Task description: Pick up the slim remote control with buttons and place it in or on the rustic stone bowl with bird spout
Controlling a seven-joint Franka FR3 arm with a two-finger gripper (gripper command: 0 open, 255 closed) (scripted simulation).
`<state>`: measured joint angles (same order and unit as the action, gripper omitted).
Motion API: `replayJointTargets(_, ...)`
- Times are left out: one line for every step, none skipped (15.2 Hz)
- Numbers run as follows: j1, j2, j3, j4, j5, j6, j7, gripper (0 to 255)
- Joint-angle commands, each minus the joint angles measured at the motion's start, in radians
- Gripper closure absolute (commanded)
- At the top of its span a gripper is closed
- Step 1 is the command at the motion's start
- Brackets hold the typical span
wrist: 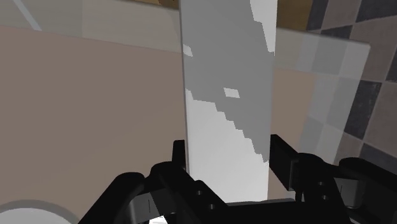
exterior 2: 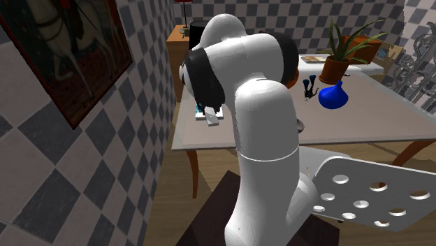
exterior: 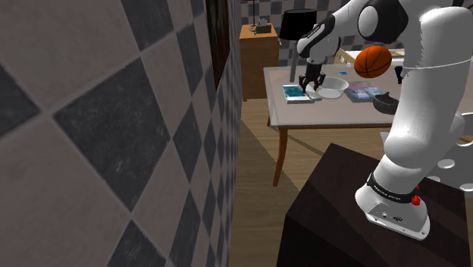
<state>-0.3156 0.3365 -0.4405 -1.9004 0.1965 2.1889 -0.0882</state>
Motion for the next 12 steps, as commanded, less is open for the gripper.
replayJointTargets(0.004,-0.013,-0.003,0.013,-0.009,-0.025,0.008,255)
replayJointTargets(0.005,-0.020,-0.005,0.019,-0.013,-0.036,0.011,255)
replayJointTargets(0.006,-0.027,-0.007,0.024,-0.017,-0.048,0.014,255)
replayJointTargets(0.007,-0.030,-0.007,0.027,-0.019,-0.053,0.015,255)
replayJointTargets(-0.005,-0.039,-0.015,0.014,-0.021,-0.050,-0.005,255)
replayJointTargets(-0.018,-0.047,-0.023,0.003,-0.023,-0.047,-0.025,255)
replayJointTargets(-0.030,-0.054,-0.031,-0.008,-0.024,-0.045,-0.046,255)
replayJointTargets(-0.043,-0.060,-0.039,-0.017,-0.025,-0.043,-0.067,255)
replayJointTargets(-0.056,-0.066,-0.047,-0.025,-0.026,-0.041,-0.088,255)
replayJointTargets(-0.069,-0.070,-0.055,-0.031,-0.026,-0.040,-0.110,255)
replayJointTargets(-0.083,-0.074,-0.063,-0.037,-0.026,-0.039,-0.132,255)
replayJointTargets(-0.097,-0.077,-0.070,-0.041,-0.026,-0.038,-0.154,255)
